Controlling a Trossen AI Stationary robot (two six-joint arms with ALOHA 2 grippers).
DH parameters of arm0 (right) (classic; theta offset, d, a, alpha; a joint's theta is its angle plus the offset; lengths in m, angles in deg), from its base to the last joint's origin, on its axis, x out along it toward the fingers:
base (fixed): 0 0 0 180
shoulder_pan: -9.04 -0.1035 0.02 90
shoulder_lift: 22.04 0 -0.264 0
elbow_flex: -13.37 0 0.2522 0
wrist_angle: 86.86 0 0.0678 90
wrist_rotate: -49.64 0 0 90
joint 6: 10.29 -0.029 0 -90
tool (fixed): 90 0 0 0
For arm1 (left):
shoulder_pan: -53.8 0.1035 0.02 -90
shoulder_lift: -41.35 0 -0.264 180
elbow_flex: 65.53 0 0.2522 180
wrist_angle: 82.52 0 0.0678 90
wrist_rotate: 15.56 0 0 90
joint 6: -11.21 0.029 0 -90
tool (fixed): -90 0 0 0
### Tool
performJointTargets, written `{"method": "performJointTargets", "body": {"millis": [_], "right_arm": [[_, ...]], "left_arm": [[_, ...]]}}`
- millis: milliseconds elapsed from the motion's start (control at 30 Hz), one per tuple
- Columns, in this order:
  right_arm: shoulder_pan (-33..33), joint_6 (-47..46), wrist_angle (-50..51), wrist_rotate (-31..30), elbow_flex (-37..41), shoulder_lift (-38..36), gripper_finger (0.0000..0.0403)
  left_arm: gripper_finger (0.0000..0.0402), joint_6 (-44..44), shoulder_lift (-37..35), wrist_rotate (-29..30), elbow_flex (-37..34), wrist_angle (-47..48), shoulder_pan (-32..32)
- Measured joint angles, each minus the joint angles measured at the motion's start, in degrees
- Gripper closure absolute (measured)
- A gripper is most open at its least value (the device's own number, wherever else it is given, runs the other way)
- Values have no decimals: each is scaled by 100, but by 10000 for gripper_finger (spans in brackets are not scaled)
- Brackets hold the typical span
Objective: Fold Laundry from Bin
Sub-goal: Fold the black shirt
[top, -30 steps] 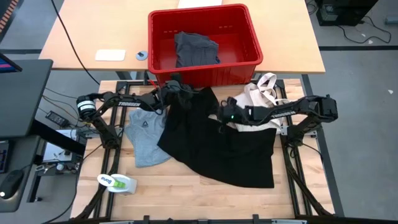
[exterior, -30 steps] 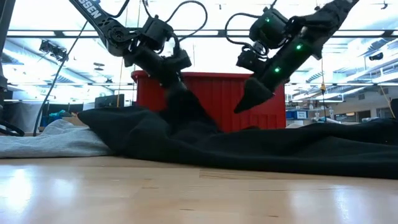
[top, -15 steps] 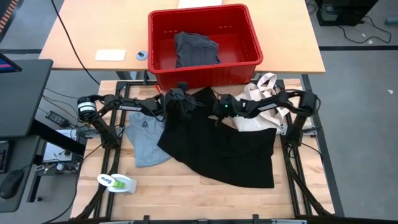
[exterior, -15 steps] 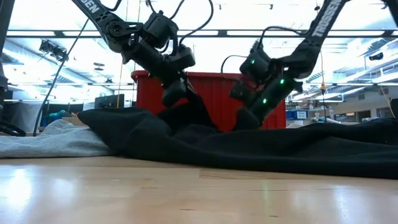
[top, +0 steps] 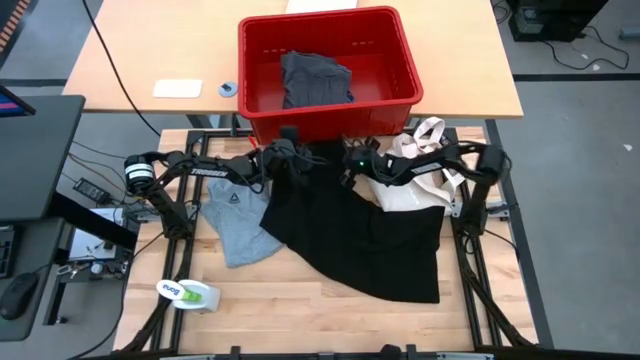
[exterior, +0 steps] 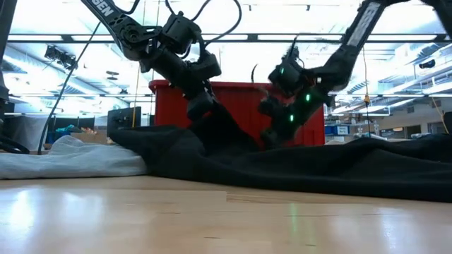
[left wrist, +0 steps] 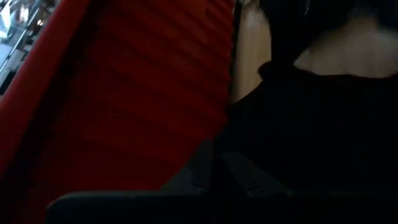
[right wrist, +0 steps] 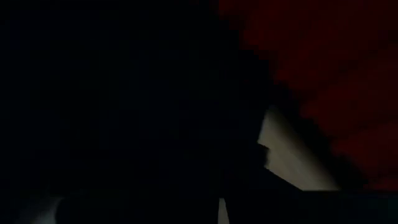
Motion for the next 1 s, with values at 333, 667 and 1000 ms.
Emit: {"method": "performJointTargets", "body": {"millis": [333,667,1000], "right_arm": [[-284,341,740,1244,0,-1126,383],[294,767,778,1881,0,-656,230],[556,839,-860,2537,2,477,163]], "left_arm": [[386,27,2,-238,-2,67,2],[386,522,-290,-244,-9,482,-384],[386,395,-339,-257,-9,689,-421]]}}
